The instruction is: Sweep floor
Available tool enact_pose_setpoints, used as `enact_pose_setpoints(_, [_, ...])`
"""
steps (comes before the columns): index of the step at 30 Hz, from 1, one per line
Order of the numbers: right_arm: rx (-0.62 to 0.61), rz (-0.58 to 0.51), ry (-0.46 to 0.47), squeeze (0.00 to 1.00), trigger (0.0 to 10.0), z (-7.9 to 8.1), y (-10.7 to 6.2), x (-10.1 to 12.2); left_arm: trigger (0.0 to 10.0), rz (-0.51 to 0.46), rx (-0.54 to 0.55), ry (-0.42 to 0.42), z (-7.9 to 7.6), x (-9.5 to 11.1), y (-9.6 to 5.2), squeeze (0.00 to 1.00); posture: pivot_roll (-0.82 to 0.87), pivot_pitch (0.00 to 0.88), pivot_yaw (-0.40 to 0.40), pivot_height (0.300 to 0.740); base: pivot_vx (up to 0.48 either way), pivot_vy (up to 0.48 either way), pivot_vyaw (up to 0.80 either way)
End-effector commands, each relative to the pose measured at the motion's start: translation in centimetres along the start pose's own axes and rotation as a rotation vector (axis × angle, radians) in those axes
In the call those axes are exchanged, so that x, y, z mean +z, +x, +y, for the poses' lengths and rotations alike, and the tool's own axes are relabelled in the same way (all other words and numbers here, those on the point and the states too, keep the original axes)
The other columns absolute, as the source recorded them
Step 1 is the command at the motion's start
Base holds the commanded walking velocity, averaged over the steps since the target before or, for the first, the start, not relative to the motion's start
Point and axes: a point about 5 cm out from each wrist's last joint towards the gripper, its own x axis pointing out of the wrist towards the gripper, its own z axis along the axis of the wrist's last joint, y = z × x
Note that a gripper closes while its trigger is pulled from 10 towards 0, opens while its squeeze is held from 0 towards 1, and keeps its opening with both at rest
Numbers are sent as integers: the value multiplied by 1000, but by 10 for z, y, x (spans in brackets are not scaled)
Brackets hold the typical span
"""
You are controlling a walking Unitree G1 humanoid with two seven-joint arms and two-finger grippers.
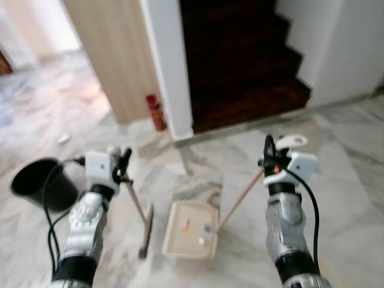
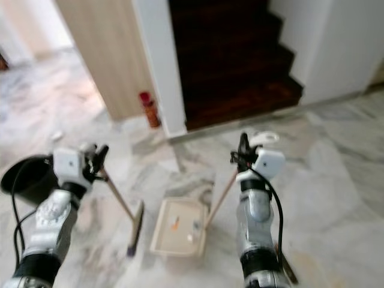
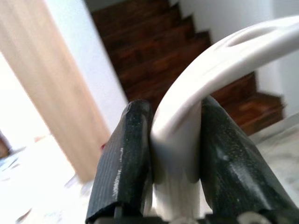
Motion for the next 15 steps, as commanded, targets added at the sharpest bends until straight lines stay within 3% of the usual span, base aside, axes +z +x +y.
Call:
enact_pose_setpoints(1, [34,-46,22,0,10000,11,9,10,10000,-41,23,11,5,8,0,0,-11,0,62,740,0,0,800])
enact_pose_setpoints(6, [47,-37,29,0,10000,12,9,8,10000,-47,35,21,4,9,-3,0,1,0,42,740,0,0,758])
enact_pose_setpoints(15, [77,11,47,0,10000,13,9,2,10000,-42,31,15,-9,5,-3,0,9,0,-2,740,0,0,0])
